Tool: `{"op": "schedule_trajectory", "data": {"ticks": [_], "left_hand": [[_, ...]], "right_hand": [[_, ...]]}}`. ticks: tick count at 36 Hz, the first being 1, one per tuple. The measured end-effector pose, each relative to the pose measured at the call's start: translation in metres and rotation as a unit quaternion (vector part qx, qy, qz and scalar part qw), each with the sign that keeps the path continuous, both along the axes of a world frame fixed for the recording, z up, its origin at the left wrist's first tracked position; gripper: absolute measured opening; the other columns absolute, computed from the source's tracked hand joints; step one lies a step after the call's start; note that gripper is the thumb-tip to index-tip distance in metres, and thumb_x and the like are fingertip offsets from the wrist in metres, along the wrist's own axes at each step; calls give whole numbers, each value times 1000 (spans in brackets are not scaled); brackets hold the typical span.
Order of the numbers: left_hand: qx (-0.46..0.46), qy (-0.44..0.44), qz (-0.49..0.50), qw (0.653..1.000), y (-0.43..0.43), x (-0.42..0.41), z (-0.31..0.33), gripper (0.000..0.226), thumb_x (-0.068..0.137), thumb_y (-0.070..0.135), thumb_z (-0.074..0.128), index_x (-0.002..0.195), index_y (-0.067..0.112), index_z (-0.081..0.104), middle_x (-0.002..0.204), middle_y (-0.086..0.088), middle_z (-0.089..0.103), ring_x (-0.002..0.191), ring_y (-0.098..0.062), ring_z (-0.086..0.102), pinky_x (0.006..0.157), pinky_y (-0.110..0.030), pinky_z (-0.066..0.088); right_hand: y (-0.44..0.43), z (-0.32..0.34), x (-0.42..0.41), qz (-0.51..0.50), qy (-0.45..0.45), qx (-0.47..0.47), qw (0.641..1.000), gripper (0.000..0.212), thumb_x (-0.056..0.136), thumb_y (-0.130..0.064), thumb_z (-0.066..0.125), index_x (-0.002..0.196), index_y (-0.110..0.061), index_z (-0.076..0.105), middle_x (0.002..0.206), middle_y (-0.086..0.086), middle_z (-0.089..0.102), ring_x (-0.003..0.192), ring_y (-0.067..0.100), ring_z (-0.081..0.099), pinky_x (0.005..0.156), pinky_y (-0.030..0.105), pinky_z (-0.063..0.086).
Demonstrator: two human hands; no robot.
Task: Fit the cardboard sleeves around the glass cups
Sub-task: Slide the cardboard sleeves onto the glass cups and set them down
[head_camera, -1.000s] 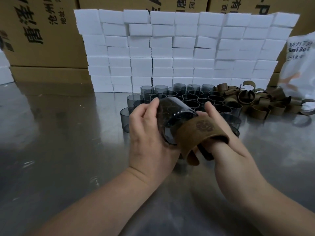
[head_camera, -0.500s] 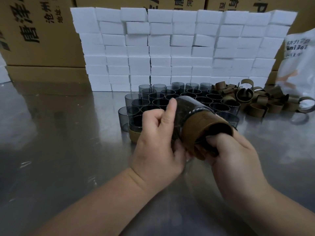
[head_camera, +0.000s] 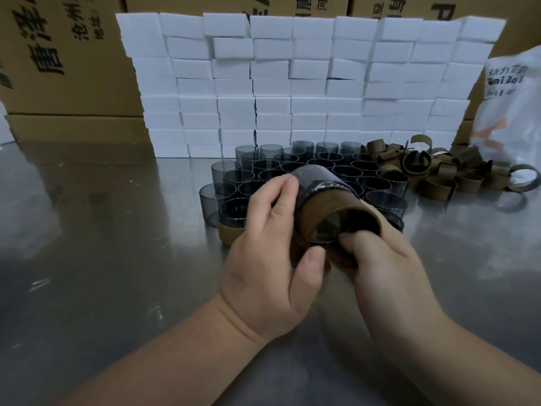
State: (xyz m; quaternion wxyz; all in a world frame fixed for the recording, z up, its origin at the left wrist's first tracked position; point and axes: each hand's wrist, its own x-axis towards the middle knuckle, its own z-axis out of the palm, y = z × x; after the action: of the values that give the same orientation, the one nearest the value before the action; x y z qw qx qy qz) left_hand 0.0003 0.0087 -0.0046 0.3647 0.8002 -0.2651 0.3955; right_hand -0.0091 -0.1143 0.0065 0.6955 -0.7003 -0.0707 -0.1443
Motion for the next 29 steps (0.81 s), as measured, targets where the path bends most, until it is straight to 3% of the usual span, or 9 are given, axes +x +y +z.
{"op": "schedule_trajectory", "data": {"ticks": [2,5,12,29], "left_hand": [[-11,8,3,1000,1,1,-1,69,94,45,26,129,-13,41,135,-22,40,125,-18,37,104,-8,25],[-18,11,4,1000,3,3,-2,60,85,28,30,127,-13,44,133,-25,46,125,-18,39,106,-12,27],[-27,0,6,1000,5,4,0,57,87,23,28,128,-12,45,130,-23,50,122,-20,45,104,-20,35],[-37,-32,15,999,7,7,3,59,98,36,22,119,-9,53,115,-14,57,108,-13,51,97,-10,34]], "right_hand": [[1,2,0,39,-13,-9,999,34,71,-14,49,96,-26,68,80,-15,70,73,-7,60,58,5,44],[2,4,-1,81,-43,-22,996,34,63,-13,43,82,-27,68,71,-20,68,68,-9,60,57,4,42],[-1,5,-1,110,-75,-23,991,39,64,-10,45,95,-22,66,78,-15,70,72,-7,60,60,4,42],[-6,8,1,118,-91,-20,989,25,62,-5,51,79,-11,68,62,-10,61,60,-4,52,55,7,40]]}}
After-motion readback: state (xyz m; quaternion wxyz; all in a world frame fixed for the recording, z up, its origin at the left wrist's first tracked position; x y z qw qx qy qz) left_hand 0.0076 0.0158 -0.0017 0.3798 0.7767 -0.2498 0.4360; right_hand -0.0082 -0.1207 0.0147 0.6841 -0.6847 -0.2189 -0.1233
